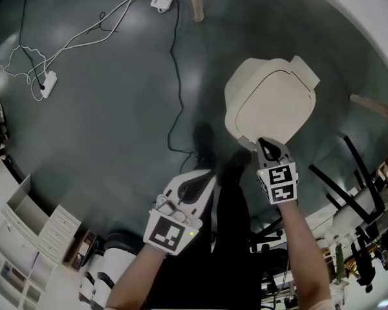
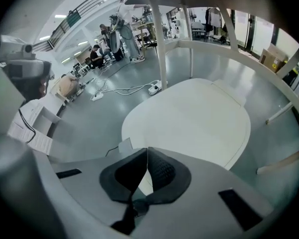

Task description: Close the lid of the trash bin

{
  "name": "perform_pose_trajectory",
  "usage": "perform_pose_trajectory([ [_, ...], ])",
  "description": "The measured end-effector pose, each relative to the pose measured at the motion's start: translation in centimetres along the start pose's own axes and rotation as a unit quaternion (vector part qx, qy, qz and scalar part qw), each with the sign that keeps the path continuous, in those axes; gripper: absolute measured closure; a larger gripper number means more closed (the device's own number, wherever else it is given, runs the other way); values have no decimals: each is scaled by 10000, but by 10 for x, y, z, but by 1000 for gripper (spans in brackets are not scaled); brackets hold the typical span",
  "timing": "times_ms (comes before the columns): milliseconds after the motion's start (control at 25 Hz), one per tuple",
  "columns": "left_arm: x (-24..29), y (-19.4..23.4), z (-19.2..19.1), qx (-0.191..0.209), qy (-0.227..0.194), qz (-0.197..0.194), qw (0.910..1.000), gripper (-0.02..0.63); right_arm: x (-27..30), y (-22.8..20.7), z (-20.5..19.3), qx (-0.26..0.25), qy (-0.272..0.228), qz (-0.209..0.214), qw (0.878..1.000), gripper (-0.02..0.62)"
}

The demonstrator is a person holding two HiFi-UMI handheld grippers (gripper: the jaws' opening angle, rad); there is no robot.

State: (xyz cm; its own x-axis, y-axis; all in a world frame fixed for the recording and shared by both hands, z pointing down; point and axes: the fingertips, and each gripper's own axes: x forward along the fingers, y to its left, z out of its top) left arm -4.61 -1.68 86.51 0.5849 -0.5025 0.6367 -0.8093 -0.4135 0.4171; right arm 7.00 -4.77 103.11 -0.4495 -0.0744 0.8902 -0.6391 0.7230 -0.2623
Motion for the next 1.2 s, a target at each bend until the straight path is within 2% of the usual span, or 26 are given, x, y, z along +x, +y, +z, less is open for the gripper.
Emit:
perform_pose_trajectory([
  [40, 1, 0, -1, -7, 0, 1, 10000, 590, 2, -1, -1, -19, 17, -65, 10000, 583],
  [240, 1, -2, -4, -38, -28, -2, 10000, 589, 8, 3, 0, -223, 72, -165, 9996, 583],
  [400, -7, -5, -2, -96, -28, 4, 9999, 591, 1, 3, 0, -50, 151, -116, 9998, 578],
  [560, -21, -10, 8, -134, -38, 8, 9999, 591, -24, 6, 14, -15, 24, -145, 9999, 578],
  [880, -68, -27, 59, -151, -123, 36, 9998, 591, -124, 15, 69, 403, -386, -407, 9976, 580],
  [1200, -140, -80, 136, 68, -314, -270, 9991, 591, -267, 48, 122, 806, -1128, -799, 9871, 581],
])
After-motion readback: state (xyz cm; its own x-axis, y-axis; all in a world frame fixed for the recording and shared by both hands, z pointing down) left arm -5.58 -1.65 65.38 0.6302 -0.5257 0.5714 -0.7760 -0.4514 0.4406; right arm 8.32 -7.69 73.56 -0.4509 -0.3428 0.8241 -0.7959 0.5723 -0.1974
